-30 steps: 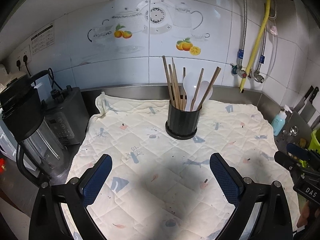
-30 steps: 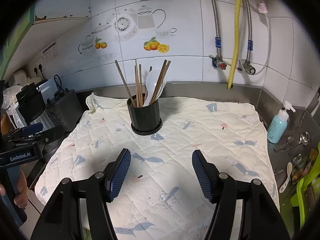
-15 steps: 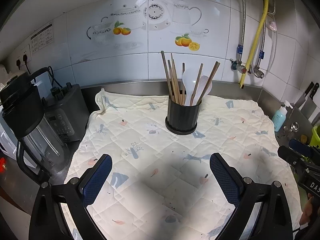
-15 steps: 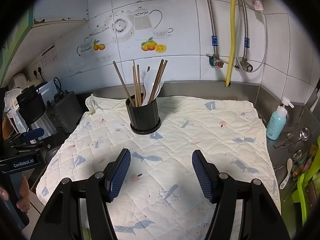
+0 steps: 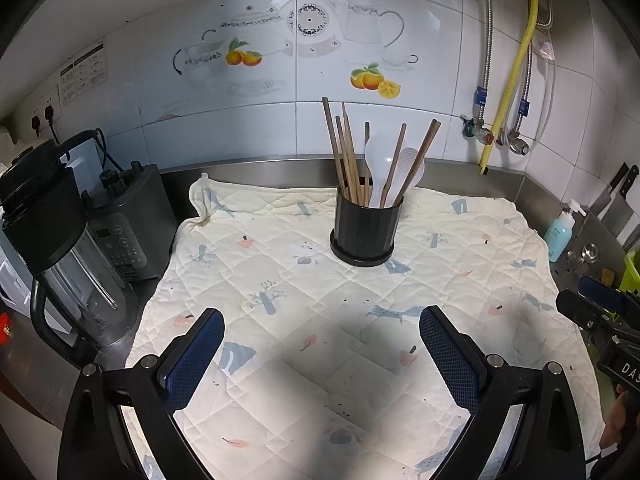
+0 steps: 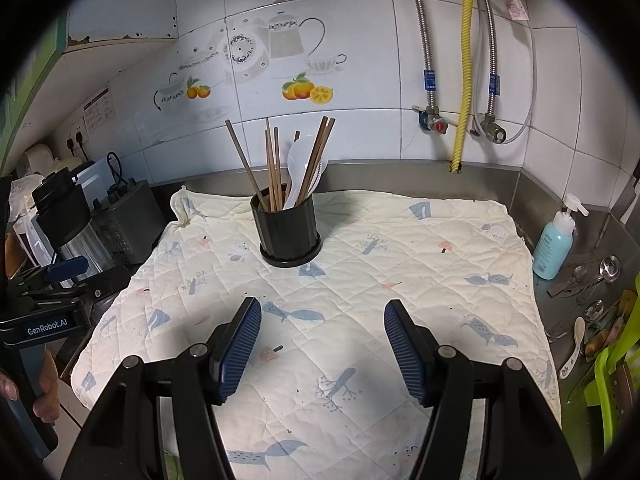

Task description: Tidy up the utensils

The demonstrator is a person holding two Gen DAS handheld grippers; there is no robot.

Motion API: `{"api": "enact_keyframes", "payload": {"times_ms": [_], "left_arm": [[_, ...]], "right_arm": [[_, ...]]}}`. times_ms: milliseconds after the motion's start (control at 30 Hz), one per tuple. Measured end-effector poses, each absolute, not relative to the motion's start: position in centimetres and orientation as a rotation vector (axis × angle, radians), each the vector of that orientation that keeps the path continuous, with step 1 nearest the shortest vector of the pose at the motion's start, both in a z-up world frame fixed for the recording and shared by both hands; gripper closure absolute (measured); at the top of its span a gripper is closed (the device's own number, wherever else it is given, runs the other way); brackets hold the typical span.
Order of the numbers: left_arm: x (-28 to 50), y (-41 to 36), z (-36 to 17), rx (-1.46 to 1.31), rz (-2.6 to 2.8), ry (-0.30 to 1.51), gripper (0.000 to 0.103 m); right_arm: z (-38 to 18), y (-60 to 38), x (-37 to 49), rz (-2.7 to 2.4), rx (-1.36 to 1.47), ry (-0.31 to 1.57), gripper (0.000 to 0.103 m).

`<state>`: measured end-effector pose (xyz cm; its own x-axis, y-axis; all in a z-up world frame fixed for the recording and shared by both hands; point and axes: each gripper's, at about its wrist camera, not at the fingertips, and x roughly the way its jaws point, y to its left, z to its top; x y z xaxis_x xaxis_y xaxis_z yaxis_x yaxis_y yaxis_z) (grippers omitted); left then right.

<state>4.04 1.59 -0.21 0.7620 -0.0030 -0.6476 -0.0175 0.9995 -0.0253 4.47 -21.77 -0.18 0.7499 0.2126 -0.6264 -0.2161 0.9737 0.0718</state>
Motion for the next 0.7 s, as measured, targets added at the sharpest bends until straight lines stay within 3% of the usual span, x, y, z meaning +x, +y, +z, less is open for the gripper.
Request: {"api": "enact_keyframes", "payload": {"times_ms": [700], "left_arm": [[4.75, 1.06, -0.76, -0.033, -0.012, 0.708, 0.0]], "right_arm": [[-0.48, -22.07, 4.56, 0.229, -0.003, 0.693, 0.033]]}}
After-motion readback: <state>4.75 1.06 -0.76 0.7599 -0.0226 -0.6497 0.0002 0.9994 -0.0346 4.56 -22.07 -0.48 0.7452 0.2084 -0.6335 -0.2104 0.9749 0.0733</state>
